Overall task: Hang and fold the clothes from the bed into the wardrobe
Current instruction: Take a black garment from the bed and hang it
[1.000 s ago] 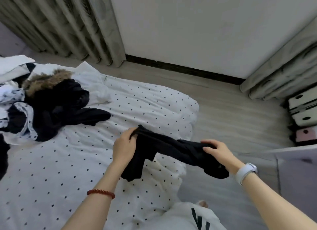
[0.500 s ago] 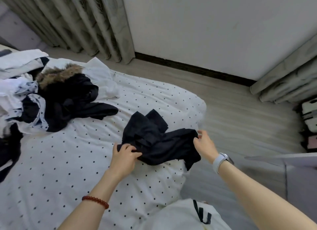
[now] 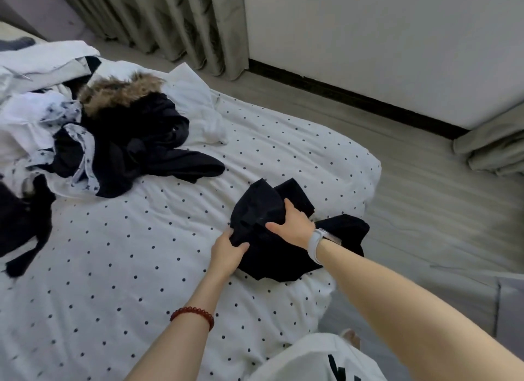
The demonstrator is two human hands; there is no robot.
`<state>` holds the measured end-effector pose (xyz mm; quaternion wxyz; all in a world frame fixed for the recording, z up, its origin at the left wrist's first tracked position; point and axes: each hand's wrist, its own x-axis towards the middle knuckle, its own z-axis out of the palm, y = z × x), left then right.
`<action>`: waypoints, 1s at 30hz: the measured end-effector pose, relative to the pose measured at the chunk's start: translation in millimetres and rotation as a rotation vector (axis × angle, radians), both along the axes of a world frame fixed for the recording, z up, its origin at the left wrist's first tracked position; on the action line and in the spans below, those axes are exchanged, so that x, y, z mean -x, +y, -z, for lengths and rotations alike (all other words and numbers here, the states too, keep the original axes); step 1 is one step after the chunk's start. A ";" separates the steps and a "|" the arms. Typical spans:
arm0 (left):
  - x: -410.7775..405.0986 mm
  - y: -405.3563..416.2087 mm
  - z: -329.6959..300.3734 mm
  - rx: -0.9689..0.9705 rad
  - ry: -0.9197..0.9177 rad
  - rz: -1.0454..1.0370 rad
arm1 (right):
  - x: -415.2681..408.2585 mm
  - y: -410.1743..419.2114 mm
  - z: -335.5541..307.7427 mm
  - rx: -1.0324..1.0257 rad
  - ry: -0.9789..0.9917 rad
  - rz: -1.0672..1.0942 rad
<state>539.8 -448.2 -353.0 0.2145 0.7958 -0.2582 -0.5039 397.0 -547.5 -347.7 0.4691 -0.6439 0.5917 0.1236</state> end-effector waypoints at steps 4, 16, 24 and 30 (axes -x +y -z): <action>-2.4 7.5 -16.0 0.161 -0.099 0.010 | 14.3 5.3 -5.6 0.071 -0.147 0.099; 95.1 -30.0 -92.4 0.801 -0.402 0.511 | 163.3 11.4 -110.4 0.075 -0.661 0.550; 253.1 -47.8 -167.6 1.218 -0.285 0.989 | 301.6 53.2 -186.9 0.383 -0.481 0.185; 375.7 -29.8 -204.4 1.242 -0.063 1.113 | 427.4 99.6 -228.1 0.450 -0.370 0.314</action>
